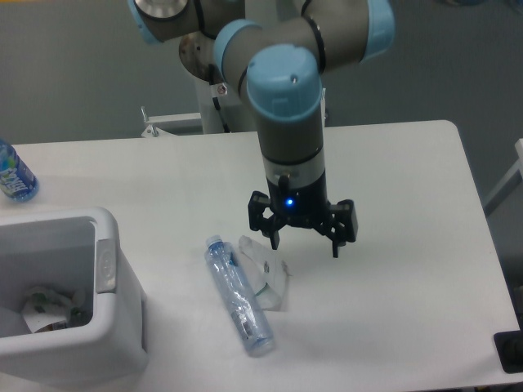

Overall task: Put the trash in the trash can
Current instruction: 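Lower the open gripper toward the crumpled white paper beside the bottle, then close the gripper on the crumpled white paper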

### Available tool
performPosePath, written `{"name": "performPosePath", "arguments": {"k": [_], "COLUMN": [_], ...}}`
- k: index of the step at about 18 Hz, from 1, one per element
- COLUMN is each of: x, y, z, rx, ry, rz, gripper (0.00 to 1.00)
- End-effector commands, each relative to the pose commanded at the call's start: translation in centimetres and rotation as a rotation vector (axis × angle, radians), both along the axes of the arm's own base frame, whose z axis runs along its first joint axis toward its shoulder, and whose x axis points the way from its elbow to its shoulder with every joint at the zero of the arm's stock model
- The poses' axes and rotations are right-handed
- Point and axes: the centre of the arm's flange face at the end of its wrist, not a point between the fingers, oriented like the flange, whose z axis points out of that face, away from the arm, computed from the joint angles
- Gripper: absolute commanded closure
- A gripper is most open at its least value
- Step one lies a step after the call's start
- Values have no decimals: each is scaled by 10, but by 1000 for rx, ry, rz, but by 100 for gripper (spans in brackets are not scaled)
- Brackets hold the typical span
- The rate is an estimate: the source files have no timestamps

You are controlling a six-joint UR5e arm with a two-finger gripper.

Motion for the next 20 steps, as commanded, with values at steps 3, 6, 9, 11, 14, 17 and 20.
{"name": "performPosePath", "arguments": {"k": [3, 6, 9, 11, 14, 17, 20], "x": [22, 37, 39, 39, 39, 37, 37], "y": [4, 17, 26, 25, 25, 25, 25], "z": [-39, -78, -106, -117, -123, -124, -123], "rx": [-46, -90, -109, -114, -123, -121, -120], "ry": [-52, -101, -126, -131, -136, -130, -128], "rz": [-31, -61, -28, -26, -24, -14, -2], "gripper": [0, 0, 0, 0, 5, 49, 92]}}
